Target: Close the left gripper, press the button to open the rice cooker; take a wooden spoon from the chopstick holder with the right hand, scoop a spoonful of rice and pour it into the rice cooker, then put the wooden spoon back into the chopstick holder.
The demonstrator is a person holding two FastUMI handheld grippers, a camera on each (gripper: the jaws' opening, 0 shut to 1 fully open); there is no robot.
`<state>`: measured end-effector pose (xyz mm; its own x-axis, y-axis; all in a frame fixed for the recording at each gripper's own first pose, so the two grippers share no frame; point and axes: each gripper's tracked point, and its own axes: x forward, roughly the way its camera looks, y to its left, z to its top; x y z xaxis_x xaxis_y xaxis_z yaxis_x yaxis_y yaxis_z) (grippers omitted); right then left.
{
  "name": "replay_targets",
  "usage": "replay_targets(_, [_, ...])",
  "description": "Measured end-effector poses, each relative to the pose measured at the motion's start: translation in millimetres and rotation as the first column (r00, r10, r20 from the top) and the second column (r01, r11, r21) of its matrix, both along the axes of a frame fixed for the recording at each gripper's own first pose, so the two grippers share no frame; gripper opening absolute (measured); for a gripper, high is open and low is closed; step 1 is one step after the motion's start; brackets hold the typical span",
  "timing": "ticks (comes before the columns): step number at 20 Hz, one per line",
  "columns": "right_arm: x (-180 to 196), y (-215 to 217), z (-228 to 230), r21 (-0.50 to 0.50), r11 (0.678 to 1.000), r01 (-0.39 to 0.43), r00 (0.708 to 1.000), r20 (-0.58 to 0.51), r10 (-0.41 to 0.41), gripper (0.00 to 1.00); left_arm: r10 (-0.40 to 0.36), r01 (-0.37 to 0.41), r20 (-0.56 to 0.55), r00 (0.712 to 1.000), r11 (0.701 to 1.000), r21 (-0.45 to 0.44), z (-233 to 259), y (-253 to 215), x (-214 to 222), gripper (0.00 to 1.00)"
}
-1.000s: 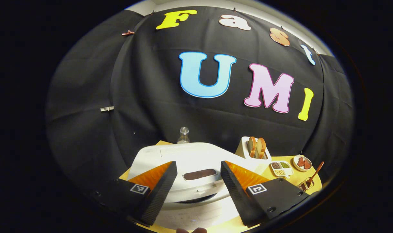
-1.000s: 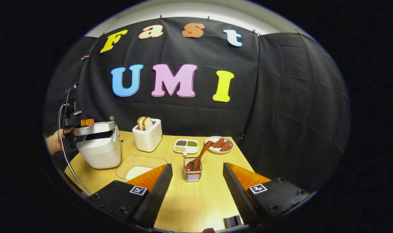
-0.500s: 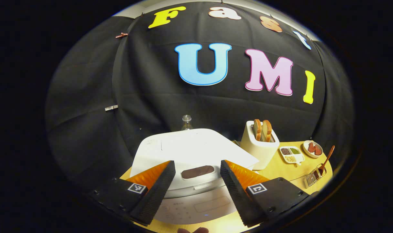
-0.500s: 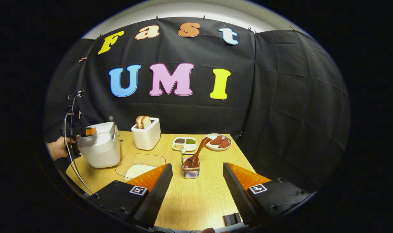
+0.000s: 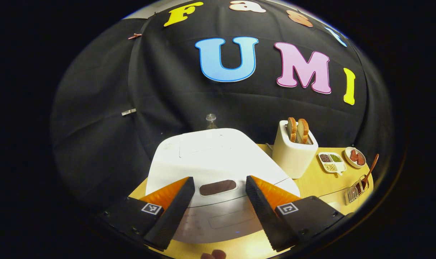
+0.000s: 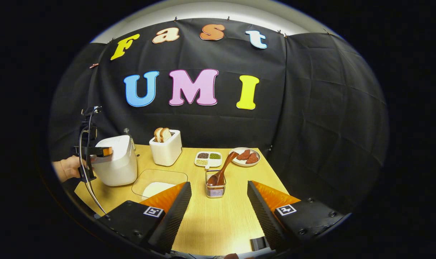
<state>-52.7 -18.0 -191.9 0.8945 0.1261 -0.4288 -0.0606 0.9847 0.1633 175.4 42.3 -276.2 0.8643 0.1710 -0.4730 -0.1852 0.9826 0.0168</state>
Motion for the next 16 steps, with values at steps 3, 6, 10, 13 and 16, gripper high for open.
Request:
replay_targets(3, [-1.2, 5.3, 0.5, 0.000, 1.000, -0.012, 1.000, 0.002, 0.012, 0.98, -0.032, 0.033, -0.019, 0.999, 0.999, 0.010, -0.1, 0.8, 2.7, 1.00])
replay_targets(6, [-0.9, 2.5, 8.3, -0.023, 1.000, -0.021, 0.999, 0.029, 0.022, 0.98, -0.034, 0.034, 0.001, 0.999, 0.999, 0.007, 5.7, 2.8, 4.5, 1.00])
replay_targets(10, [0.1, -4.1, 14.4, -0.004, 1.000, -0.010, 0.999, 0.045, 0.010, 0.97, -0.038, 0.039, 0.066, 0.997, 0.999, -0.026, 19.3, 6.2, 3.3, 0.98])
replay_targets(13, [4.3, -8.7, 17.1, 0.005, 1.000, -0.006, 0.999, 0.052, 0.005, 0.98, -0.049, 0.053, 0.133, 0.990, 0.998, -0.026, 42.4, 9.0, -2.4, 0.95])
replay_targets(16, [11.5, -7.7, 19.9, 0.005, 1.000, -0.016, 0.998, 0.060, 0.015, 0.98, -0.069, 0.068, 0.174, 0.982, 0.998, 0.011, 64.6, 9.0, -8.5, 0.96])
